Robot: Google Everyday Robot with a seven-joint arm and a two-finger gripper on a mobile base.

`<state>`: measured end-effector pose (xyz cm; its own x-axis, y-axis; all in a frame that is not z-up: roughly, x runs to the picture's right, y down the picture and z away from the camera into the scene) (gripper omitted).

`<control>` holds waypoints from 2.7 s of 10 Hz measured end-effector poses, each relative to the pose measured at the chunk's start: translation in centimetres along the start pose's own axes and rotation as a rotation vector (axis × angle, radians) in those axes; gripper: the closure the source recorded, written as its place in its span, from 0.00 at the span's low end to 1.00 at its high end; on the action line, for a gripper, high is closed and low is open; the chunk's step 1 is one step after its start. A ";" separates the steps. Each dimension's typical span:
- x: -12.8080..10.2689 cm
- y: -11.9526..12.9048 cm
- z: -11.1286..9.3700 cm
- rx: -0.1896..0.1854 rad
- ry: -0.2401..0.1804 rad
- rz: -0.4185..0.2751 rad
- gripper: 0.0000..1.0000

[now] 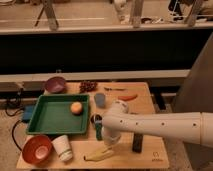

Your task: Place banana in purple bowl

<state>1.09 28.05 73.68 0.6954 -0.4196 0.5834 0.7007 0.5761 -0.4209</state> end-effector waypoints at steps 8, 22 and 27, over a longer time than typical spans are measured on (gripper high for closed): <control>-0.3 -1.0 -0.8 -0.086 0.002 0.312 0.20; -1.7 -0.3 1.5 0.063 -0.040 0.104 0.20; -2.5 -1.0 4.8 0.104 -0.022 0.050 0.38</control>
<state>-2.15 31.90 75.99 0.7245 -0.3741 0.5789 0.6443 0.6659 -0.3760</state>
